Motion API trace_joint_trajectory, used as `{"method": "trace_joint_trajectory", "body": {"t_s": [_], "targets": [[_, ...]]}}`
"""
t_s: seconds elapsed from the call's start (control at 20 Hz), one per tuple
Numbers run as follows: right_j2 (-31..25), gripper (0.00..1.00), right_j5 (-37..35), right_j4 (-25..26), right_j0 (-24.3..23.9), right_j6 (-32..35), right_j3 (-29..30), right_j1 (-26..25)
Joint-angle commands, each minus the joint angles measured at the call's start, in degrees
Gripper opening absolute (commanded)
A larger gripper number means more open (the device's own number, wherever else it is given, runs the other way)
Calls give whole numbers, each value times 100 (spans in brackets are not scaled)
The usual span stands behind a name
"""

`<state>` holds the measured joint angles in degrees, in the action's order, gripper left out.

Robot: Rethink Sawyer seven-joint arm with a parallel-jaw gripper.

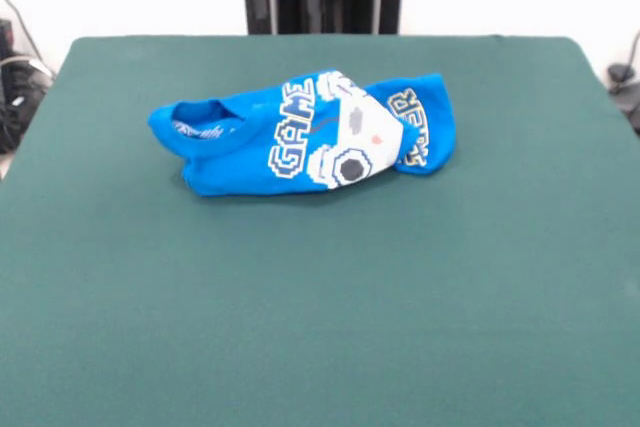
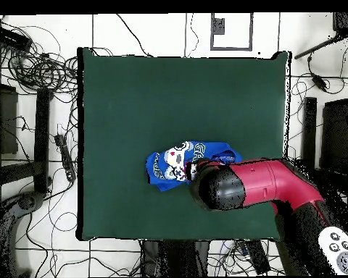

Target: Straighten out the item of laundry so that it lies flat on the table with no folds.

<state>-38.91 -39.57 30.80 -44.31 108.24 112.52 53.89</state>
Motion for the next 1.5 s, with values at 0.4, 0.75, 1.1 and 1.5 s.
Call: {"method": "trace_joint_trajectory", "body": {"t_s": [0.4, 0.75, 1.1, 1.5], "targets": [[131, 100, -525, -282, 505, -44, 153, -25], [281, 100, -604, -52, 679, -102, -418, -397], [501, 100, -529, 171, 1038, -61, -1169, -1081], [569, 100, -615, 364, 1108, -557, -2071, -1804]]}}
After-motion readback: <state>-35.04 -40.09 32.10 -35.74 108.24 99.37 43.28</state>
